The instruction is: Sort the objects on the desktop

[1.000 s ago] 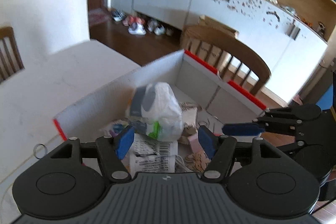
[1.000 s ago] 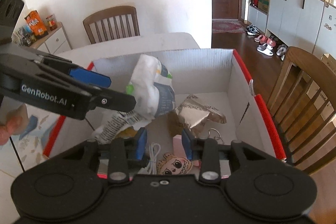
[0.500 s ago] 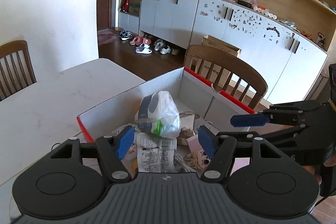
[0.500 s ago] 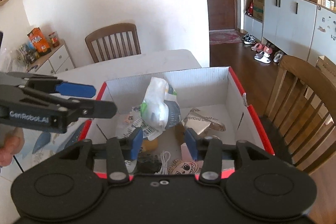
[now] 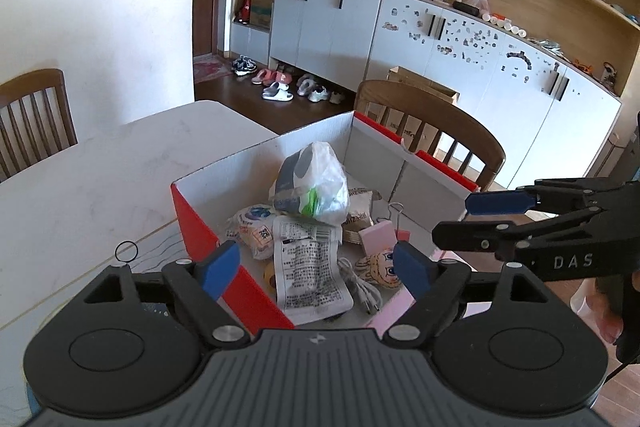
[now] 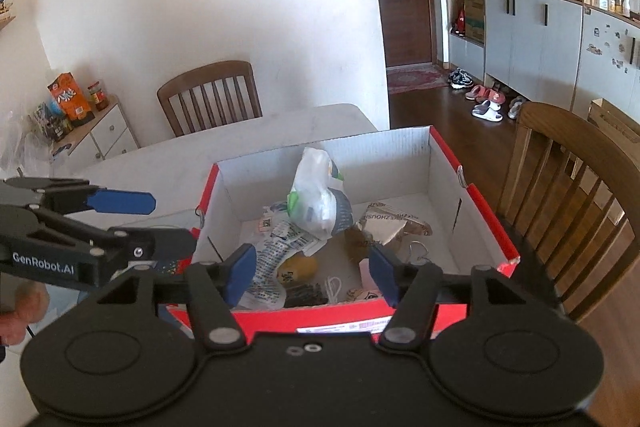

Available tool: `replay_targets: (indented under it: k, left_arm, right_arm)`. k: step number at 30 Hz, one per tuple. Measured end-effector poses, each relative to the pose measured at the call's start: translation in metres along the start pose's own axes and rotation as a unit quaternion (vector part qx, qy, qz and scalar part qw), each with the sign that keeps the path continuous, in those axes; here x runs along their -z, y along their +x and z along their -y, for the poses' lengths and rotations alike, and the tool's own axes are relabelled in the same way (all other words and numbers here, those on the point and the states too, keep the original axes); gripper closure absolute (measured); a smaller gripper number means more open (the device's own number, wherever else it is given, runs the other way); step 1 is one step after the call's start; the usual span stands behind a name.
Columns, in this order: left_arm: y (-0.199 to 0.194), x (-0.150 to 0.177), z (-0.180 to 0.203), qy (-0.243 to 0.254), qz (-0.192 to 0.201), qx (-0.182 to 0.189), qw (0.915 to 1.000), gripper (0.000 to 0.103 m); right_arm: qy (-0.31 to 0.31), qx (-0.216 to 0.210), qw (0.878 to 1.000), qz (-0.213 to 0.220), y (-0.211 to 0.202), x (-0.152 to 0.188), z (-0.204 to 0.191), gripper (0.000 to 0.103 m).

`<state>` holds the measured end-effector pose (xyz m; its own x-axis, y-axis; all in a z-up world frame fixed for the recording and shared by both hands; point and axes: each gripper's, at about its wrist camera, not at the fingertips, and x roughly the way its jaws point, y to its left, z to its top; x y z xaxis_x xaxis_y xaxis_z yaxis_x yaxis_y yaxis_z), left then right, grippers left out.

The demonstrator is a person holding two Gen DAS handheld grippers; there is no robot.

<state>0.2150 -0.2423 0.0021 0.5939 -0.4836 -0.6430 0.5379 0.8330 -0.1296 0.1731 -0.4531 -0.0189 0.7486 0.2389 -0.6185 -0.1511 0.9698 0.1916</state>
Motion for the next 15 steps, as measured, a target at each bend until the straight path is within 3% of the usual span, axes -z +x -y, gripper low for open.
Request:
replay_targets:
  k: [2,3,4,8,15]
  left_arm:
    - [-0.004,0.003,0.001,0.004,0.002,0.001,1.0,0.011]
    - [-0.005,0.004,0.002,0.006,0.003,0.0,1.0,0.002]
    - [-0.007,0.005,0.003,0.008,0.005,0.0,1.0,0.0]
    - [-0.013,0.009,0.004,0.013,0.008,-0.001,0.9999,0.0]
    - [-0.023,0.018,0.003,0.014,0.007,-0.002,0.9999,0.0]
  right_arm:
    - [0.006,-0.001,1.0,0.004,-0.004,0.003,-0.001,0.037]
    - [0.009,-0.001,1.0,0.007,-0.006,0.004,-0.002,0.031]
    - [0.01,0.001,1.0,0.01,-0.008,0.005,-0.003,0.028]
    - [0.014,0.001,1.0,0.026,-0.016,0.009,-0.009,0.014]
    - [0.021,0.006,0.999,0.036,-0.024,0.017,-0.015,0.011]
